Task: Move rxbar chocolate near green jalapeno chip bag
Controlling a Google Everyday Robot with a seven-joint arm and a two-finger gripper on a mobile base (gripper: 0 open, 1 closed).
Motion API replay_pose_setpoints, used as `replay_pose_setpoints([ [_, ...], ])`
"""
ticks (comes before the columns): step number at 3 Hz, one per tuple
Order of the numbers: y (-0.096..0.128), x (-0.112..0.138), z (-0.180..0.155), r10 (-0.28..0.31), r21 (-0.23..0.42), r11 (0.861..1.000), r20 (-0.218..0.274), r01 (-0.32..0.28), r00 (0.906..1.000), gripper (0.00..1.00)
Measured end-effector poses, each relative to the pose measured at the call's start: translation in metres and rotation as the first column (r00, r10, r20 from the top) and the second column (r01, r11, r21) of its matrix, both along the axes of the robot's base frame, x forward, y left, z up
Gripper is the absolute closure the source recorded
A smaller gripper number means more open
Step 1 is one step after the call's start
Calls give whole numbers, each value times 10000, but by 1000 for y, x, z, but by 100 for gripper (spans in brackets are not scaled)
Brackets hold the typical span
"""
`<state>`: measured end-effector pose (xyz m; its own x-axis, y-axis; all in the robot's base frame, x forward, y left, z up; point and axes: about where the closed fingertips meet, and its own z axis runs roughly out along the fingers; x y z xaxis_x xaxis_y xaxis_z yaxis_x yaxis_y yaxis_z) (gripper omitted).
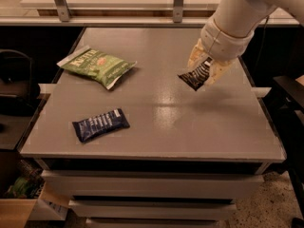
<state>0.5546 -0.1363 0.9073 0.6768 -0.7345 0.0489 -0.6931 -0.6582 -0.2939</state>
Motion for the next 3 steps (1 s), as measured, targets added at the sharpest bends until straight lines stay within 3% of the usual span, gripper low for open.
replay_pose_setpoints([
  [1,38,15,18,1138,110,9934,385,-1143,9928,100],
  [2,84,27,21,2315,208,9724,444,-2325,9718,100],
  [3,121,36,10,3102,295,9500,256,-3109,9503,100],
])
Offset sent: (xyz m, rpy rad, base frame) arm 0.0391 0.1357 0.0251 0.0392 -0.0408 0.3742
